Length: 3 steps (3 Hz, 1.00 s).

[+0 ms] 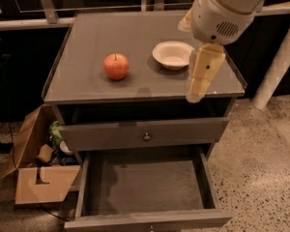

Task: Place apple into middle drawer

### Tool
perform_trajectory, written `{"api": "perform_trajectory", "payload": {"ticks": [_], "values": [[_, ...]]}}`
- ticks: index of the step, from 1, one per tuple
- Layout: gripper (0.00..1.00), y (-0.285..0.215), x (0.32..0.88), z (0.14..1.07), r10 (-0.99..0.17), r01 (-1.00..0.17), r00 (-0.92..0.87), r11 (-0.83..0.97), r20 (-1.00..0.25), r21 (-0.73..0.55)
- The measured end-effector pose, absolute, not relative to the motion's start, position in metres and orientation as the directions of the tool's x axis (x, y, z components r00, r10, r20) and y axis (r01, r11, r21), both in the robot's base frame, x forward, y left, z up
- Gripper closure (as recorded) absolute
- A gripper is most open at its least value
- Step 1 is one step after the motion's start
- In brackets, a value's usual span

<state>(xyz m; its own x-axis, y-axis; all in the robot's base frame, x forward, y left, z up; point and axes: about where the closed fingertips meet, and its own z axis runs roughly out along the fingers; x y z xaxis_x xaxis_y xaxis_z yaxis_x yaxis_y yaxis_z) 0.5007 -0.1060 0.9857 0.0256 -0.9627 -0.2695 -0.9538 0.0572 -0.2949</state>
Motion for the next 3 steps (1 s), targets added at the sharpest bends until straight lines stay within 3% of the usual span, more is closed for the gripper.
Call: {"api": "perform_trajectory", "payload": {"ticks": [1, 3], "values": [[0.0, -0.042, 0.532, 0.998, -0.942, -0.939, 0.17, -0.065, -0.29, -0.337], [0.0, -0.043, 0.543, 0.989, -0.957, -0.953, 0.101, -0.015, -0.271, -0.303]]}}
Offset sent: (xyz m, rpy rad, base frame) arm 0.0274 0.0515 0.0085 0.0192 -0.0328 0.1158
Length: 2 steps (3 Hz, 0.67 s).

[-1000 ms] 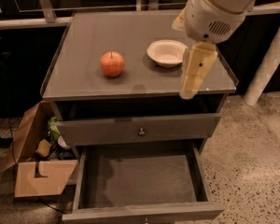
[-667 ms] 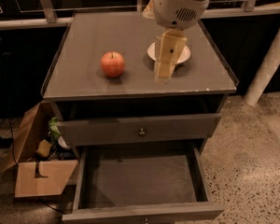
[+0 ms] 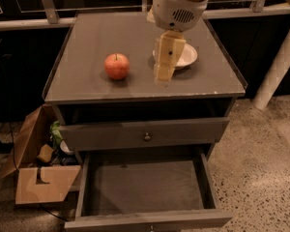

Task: Place apple into middle drawer

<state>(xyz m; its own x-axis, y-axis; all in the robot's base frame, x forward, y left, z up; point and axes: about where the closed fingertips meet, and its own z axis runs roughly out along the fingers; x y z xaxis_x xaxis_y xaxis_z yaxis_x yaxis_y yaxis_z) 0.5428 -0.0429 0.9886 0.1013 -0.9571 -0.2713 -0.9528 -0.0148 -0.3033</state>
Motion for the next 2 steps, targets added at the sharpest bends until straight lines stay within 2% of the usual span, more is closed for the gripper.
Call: {"api": "perform_trajectory", "payload": {"ticks": [1, 2], "values": [[0.0, -0.016, 0.6083, 0.9653, -0.97, -0.97, 0.059, 0.0, -0.234, -0.242], [0.0, -0.0127, 0.6124, 0.9663, -0.968, -0.967, 0.062, 0.002, -0.244, -0.253]]}}
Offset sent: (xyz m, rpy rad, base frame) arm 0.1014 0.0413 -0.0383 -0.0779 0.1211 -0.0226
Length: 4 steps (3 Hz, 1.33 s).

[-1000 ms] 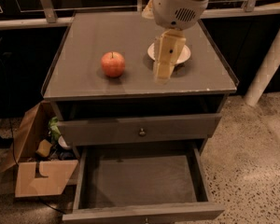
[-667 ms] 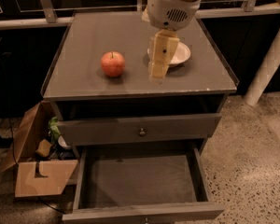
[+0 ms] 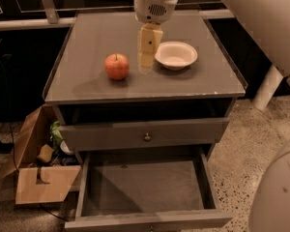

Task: Place apple into middle drawer

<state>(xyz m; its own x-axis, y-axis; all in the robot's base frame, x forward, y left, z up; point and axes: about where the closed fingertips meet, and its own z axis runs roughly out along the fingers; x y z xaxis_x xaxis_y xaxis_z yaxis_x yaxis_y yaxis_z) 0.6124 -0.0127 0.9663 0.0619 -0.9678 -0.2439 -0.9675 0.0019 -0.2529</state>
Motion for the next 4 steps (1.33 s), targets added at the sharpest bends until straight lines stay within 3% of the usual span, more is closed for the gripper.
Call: {"api": "perform_trajectory", "payload": {"ticks": [4], "values": [[0.0, 0.051, 0.666, 0.968, -0.934, -0.95, 0.177, -0.08, -0.31, -0.302]]}}
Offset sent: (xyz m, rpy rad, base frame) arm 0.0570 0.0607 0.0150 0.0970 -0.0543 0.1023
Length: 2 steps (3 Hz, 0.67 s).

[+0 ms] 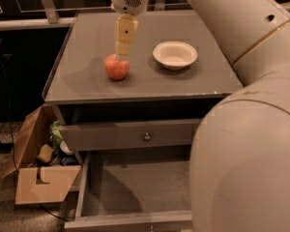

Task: Place apple into middle drawer

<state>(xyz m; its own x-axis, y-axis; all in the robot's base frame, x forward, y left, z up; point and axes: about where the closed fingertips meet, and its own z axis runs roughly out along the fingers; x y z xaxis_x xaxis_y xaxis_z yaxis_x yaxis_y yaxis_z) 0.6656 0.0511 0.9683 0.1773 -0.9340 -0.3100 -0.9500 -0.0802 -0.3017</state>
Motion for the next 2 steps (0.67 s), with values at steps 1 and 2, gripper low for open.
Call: {"api": "perform_trajectory", "payload": {"ticks": [1, 2], "values": [[0.0, 0.066, 0.679, 0.949, -0.933, -0.954, 0.195, -0.109, -0.303, -0.279], [0.0, 0.076, 0.689, 0.928, -0.936, -0.96, 0.203, -0.132, -0.288, -0.247]]}}
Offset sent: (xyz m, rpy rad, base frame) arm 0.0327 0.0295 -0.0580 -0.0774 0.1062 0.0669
